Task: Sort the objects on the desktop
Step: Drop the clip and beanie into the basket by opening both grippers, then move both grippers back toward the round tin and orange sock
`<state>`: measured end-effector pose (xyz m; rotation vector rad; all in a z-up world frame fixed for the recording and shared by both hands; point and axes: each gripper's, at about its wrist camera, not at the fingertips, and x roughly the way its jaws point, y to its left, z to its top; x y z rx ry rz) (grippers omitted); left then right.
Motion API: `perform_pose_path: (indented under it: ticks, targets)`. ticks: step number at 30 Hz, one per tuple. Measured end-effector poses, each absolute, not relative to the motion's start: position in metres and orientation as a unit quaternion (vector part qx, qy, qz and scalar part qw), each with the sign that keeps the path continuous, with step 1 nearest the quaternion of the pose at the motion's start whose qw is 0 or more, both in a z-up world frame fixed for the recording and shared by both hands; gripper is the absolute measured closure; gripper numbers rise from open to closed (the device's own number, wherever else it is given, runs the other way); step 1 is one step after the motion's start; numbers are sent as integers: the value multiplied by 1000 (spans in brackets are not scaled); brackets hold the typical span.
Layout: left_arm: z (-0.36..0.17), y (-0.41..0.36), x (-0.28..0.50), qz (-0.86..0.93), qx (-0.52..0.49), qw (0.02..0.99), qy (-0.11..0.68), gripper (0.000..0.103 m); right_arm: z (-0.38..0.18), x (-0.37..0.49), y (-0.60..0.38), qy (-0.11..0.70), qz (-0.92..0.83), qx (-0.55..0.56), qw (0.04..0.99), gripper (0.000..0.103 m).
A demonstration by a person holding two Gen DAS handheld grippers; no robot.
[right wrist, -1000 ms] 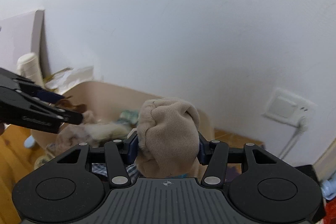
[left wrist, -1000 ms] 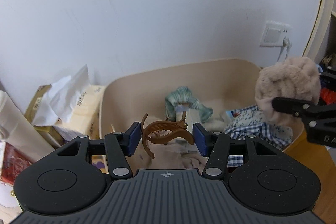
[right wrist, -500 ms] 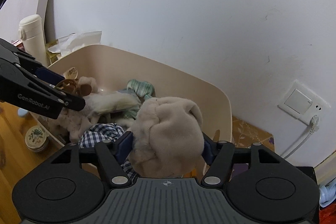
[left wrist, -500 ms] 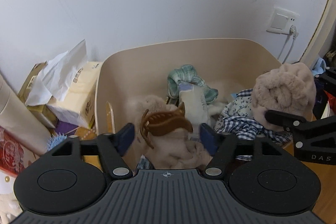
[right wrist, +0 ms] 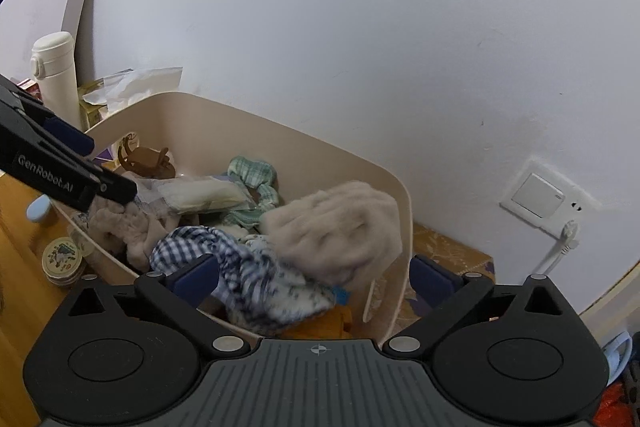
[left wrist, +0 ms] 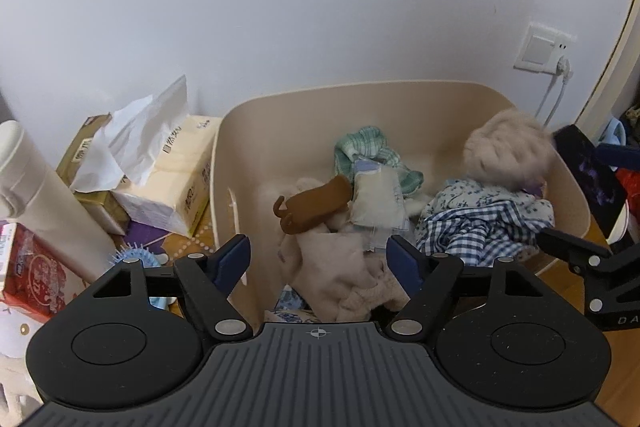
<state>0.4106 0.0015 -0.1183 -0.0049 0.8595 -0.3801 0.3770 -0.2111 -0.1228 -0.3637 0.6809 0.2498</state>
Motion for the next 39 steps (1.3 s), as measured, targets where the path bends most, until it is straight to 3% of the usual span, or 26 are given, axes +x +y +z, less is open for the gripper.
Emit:
perform_pose_path:
  ticks: [18,23,39]
  targets:
    - [-118,43,382,-159,2,900,406,21,-121,337,-228,338,91,-169,921,0]
    - [-129,53,374,-150,-6,904,400,15,-134,326,-229,355,88,-165,916,0]
    - [-141,67,354,-183,-9,899,398,15,-179,304,-233,413,86,-149,894,0]
